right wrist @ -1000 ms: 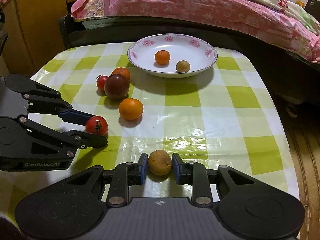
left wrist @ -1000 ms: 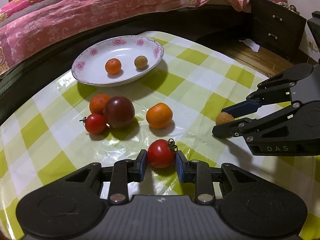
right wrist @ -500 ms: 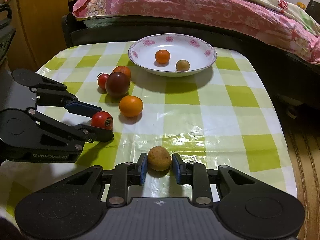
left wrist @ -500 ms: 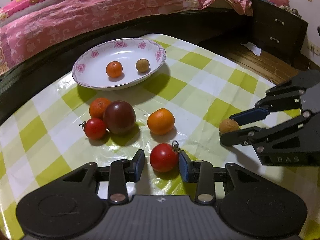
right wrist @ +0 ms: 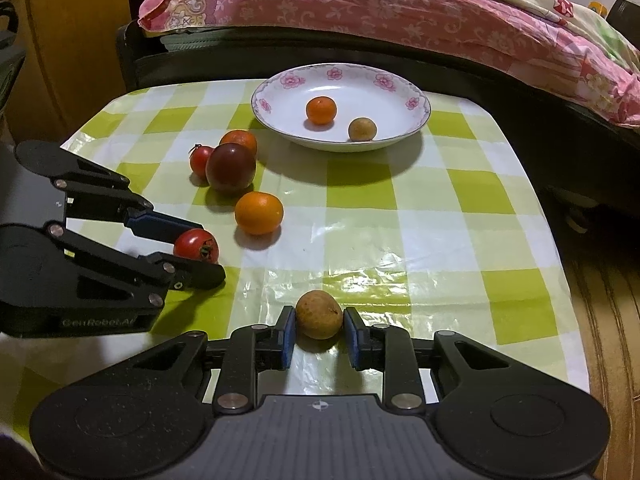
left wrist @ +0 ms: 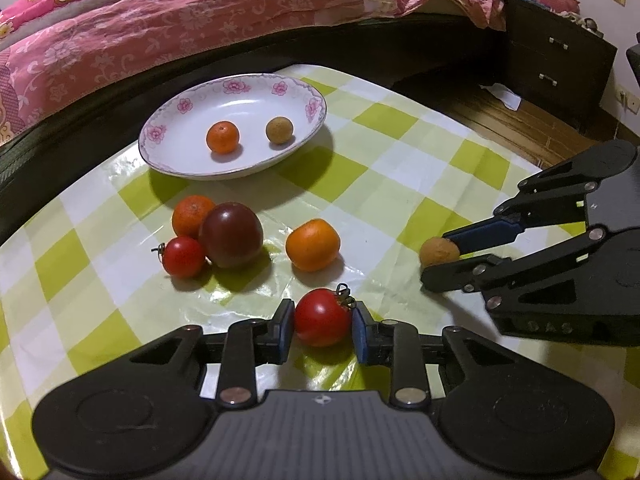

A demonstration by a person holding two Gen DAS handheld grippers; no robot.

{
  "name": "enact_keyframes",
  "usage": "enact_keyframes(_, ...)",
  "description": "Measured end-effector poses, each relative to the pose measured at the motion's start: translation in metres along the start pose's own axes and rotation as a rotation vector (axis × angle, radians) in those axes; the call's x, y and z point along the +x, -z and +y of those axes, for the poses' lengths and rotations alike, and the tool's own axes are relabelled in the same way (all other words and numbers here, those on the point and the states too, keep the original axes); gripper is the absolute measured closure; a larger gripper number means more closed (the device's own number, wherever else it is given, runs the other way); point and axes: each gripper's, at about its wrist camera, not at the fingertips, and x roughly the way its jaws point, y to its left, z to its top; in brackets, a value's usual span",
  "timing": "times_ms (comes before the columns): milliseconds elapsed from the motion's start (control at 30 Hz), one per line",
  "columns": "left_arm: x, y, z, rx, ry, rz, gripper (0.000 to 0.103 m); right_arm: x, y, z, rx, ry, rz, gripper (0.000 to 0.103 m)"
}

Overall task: Organize fruits
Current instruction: 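Carry both fruits to the plate and open the right tool to drop the brown fruit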

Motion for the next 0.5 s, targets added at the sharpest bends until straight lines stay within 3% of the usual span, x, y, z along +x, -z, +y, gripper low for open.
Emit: enact_keyframes(500,-0.011,-0.018,0.013,-0.057,-0.027,-0.059,0.066,-0.008,-0.030,0.006,0.020,-0.009,-0.078,0.081)
